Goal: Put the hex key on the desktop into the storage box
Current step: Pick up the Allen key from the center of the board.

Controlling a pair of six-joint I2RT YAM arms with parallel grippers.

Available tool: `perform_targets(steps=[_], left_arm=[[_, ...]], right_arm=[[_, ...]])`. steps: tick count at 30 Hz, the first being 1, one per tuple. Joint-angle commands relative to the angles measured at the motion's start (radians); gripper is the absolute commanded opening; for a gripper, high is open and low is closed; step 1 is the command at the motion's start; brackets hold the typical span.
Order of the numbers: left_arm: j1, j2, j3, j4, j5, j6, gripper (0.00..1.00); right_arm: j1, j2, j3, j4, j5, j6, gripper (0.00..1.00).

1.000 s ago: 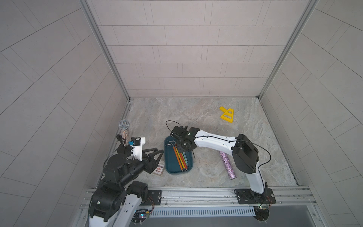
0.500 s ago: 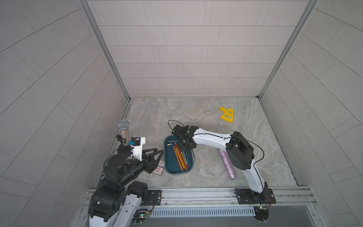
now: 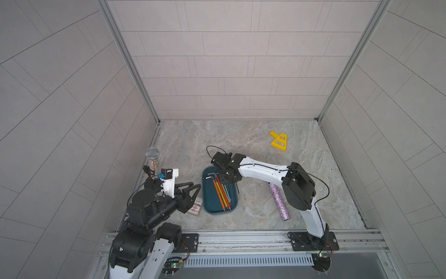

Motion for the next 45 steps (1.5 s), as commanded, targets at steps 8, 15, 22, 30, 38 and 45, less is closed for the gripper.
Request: perform_targets(steps=[8, 15, 22, 30, 38, 45], left_arm=[[0.005, -0.009, -0.009, 0.024, 0.009, 0.012, 0.53], [0.007, -0.008, -0.009, 0.023, 0.008, 0.012, 0.53], [0.010, -0.008, -0.010, 0.023, 0.010, 0.012, 0.53], [0.009, -0.009, -0.009, 0.023, 0.009, 0.012, 0.53], [0.012, -0.011, -0.009, 0.024, 0.009, 0.012, 0.53], [0.012, -0.012, -0.009, 0.025, 0.009, 0.012, 0.53]], right_arm=[[-0.037, -0.257, -0.139, 0.043, 0.136, -0.030, 0.30], [-0.112, -0.296, -0.300, 0.129, 0.056, -0.045, 0.30], [-0.113, -0.201, -0.295, 0.129, -0.009, -0.059, 0.29], [-0.112, -0.133, -0.305, 0.163, -0.062, -0.063, 0.29], [-0.098, -0.101, -0.301, 0.175, -0.085, -0.069, 0.29], [-0.090, -0.060, -0.270, 0.159, -0.080, -0.074, 0.30]])
